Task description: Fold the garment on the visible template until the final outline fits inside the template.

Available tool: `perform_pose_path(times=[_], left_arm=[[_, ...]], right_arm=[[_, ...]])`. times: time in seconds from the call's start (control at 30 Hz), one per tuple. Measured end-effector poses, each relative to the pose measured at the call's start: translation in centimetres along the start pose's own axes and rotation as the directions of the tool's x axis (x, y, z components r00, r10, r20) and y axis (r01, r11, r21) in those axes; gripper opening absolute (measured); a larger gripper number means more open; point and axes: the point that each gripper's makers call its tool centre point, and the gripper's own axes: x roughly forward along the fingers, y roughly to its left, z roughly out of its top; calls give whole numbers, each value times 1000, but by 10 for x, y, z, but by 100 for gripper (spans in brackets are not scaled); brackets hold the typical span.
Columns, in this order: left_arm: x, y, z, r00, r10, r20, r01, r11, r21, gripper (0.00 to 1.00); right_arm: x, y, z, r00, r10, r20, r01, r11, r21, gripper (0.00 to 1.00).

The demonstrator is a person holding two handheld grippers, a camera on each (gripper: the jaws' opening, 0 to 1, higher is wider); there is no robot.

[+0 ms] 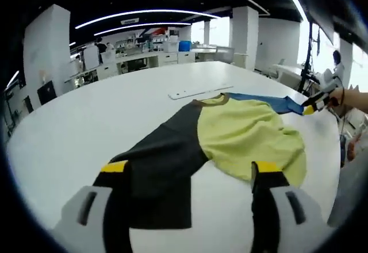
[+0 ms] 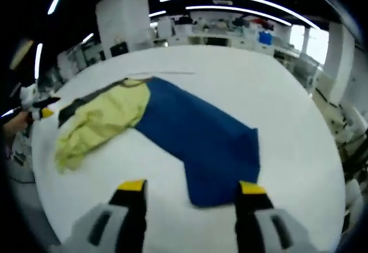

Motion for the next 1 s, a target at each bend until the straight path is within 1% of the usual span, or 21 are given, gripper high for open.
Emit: perform_pose_path(times=[0.03, 0.07, 0.13, 0.17, 0.27, 0.37, 0.47, 0.5, 0.57, 0.67, 0.77, 0.83, 0.9, 0.93, 0.97, 1.0], left_arm=[[-1, -10, 0, 1000, -20, 2, 20, 1000, 3, 86], [-1, -13, 0, 1000, -27, 3, 27, 1000, 4, 87], [-2, -28, -2, 999, -52, 7, 52, 999, 4, 86], [-2, -39, -2, 997, -71, 9, 71, 997, -5, 85], [-3, -60, -5, 994, -108, 13, 108, 994, -20, 84], [-3, -81, -10, 991, -137, 4, 137, 990, -21, 81], [-1, -104, -15, 985, -171, -5, 170, 985, -42, 74], [0, -108, -16, 986, -167, -4, 166, 985, -41, 71], [1, -115, -19, 985, -172, -4, 172, 984, -43, 69], [4, -133, -24, 982, -190, -12, 189, 981, -33, 65], [7, -145, -29, 980, -195, -26, 194, 981, -19, 59], [10, -154, -33, 977, -207, -45, 207, 978, -1, 56], [12, -162, -35, 975, -215, -50, 216, 976, 10, 51], [14, -163, -39, 974, -221, -53, 222, 975, 10, 49], [16, -169, -43, 968, -243, -65, 245, 969, 24, 48], [17, -170, -48, 966, -246, -82, 250, 967, 40, 47]], right_arm=[[0, 1, -1, 1000, 0, -5, 0, 1000, -1, 60], [0, 2, -2, 1000, 3, -10, -3, 1000, -3, 59], [0, 4, -2, 1000, 7, -12, -7, 1000, -3, 57], [0, 6, -2, 1000, 7, -13, -7, 1000, -6, 56], [0, 7, -4, 1000, 1, -20, -2, 1000, -29, 52], [2, 6, -6, 1000, 2, -30, -4, 998, -60, 46], [3, 12, -7, 999, -1, -41, -2, 996, -87, 41], [3, 11, -8, 999, -7, -42, 3, 996, -94, 39], [2, 9, -8, 999, -16, -44, 11, 993, -116, 34], [2, 10, -9, 998, -23, -52, 15, 991, -136, 25], [2, 4, -12, 996, -46, -76, 33, 987, -157, 17], [2, 4, -13, 996, -48, -79, 34, 985, -171, 14], [2, 5, -15, 995, -55, -89, 38, 983, -181, 13], [2, 5, -16, 994, -58, -93, 40, 982, -187, 12], [2, 4, -15, 994, -60, -89, 42, 981, -188, 11], [1, 3, -16, 994, -63, -91, 45, 980, -192, 10]])
